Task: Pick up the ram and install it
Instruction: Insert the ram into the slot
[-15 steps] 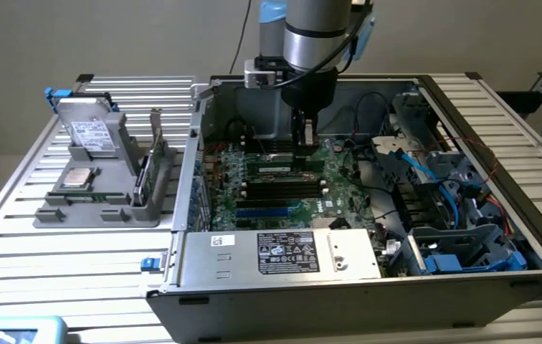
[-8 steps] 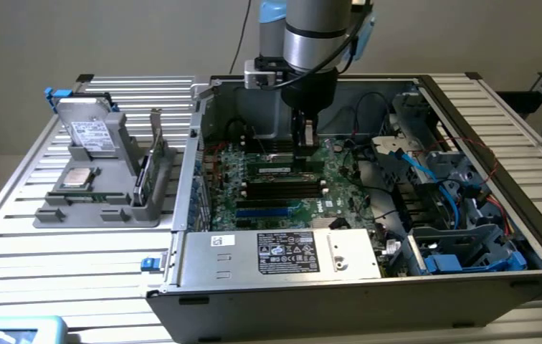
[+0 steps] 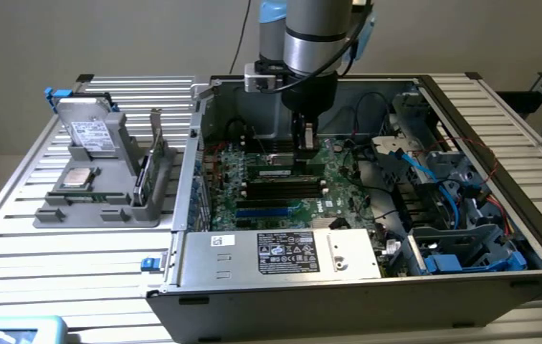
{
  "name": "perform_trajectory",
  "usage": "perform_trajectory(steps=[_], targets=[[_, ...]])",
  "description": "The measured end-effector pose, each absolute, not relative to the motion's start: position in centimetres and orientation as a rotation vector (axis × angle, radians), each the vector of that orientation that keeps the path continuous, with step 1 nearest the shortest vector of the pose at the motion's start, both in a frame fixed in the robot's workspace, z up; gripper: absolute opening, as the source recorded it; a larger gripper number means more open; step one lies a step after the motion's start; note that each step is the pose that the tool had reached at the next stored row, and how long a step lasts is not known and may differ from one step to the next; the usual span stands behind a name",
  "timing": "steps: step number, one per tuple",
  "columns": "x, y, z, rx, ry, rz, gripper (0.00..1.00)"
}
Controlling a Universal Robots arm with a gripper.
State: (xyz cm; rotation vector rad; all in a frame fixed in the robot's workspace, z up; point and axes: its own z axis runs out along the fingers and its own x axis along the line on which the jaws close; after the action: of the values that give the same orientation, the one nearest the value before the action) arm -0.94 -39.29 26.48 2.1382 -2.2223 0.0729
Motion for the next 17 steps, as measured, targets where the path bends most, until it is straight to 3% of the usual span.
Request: perform_trajectory(steps=[17], targets=[[-0.94,-39.29,25.44,2.125,-2.230,0.095,0.12]])
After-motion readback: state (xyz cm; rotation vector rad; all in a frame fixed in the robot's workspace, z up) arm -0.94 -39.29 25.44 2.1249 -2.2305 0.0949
